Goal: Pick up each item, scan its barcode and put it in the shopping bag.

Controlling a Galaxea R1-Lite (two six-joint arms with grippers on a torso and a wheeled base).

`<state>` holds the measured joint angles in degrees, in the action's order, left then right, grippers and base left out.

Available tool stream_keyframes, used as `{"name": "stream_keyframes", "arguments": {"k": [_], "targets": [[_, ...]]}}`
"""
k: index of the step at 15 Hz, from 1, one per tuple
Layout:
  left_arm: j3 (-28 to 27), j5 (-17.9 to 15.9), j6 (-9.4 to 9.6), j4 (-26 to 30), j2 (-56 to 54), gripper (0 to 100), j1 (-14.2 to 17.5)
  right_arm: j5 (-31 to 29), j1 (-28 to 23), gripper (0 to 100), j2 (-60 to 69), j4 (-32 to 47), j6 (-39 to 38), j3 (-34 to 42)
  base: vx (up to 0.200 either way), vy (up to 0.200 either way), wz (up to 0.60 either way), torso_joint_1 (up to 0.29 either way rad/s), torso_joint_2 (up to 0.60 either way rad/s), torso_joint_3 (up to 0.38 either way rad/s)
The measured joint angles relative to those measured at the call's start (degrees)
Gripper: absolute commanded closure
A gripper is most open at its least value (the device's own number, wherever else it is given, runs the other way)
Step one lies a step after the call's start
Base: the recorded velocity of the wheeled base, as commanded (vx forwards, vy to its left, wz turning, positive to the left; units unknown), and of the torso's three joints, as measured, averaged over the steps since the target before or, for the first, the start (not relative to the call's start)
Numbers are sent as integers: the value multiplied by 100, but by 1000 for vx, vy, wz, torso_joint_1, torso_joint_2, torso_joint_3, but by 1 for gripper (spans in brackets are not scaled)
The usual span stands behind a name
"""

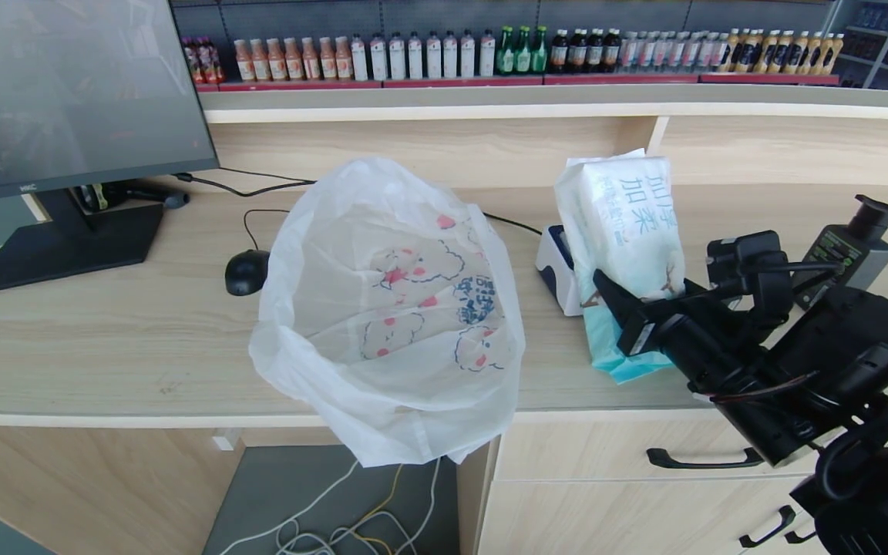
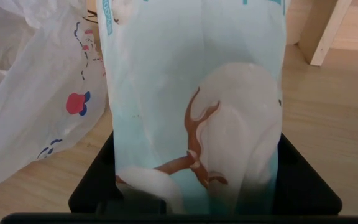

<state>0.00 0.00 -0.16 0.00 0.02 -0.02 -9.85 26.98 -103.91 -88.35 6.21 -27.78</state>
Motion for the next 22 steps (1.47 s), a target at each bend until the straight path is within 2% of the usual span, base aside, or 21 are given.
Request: {"name": "stream_keyframes", "arguments": {"k": [5, 12, 13, 15, 22], "targets": [[0, 0, 6, 0, 0, 0, 0, 4, 30, 100, 396, -22, -2, 108, 0, 0, 0, 0, 0, 0], [0, 0, -24, 2, 0, 0, -2, 20, 26, 100, 1580, -22, -106, 319, 0, 0, 0, 0, 0, 0], [0, 0, -24, 2, 0, 0, -2, 30, 26, 100, 1685, -17, -108, 345, -200, 0, 0, 7, 2, 2], [0, 0, -13, 2, 0, 0, -2, 49, 33, 100, 1801, -15, -110, 345, -200, 0, 0, 10, 2, 5], [0, -2, 2, 0, 0, 0, 0, 71, 116, 100, 1893, -11, -106, 276, 0, 0, 0, 0, 0, 0]]}}
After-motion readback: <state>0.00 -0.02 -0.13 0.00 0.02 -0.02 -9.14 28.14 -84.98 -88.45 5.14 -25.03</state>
